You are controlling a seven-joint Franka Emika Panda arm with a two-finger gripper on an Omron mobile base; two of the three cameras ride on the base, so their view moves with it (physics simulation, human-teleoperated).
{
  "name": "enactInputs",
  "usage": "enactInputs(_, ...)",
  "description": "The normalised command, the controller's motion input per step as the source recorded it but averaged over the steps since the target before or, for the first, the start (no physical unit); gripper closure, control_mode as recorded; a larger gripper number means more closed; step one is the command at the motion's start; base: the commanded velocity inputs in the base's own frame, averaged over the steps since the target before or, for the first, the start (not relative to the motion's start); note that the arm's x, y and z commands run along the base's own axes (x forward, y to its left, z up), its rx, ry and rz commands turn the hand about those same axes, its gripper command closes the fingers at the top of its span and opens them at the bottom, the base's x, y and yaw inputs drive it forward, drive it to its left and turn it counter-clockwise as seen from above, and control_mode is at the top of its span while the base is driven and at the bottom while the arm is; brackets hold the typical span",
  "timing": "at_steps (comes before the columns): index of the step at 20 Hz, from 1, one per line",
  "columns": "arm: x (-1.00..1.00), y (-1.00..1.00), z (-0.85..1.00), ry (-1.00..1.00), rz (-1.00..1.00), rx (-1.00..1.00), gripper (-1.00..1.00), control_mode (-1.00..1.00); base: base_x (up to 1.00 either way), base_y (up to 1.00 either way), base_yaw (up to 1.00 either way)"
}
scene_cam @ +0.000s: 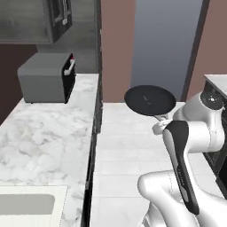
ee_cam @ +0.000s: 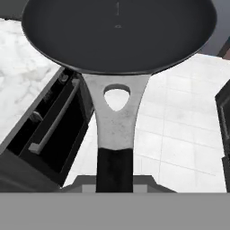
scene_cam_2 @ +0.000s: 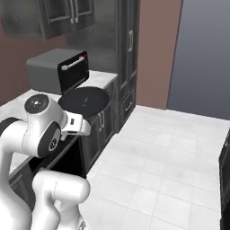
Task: Move the pot and pan from the stove into the sink.
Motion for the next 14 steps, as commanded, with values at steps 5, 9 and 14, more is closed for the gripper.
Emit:
enactInputs(5,0.00,0.00,0.00,0.00,0.00,0.00,1.00,1.00,-0.18,-0.03,0.47)
enactInputs(9,0.00,0.00,0.00,0.00,0.00,0.00,1.00,1.00,-0.18,-0.03,0.47)
enactInputs(14,0.00,0.00,0.00,0.00,0.00,0.00,1.00,1.00,-0.17,-0.02,0.48)
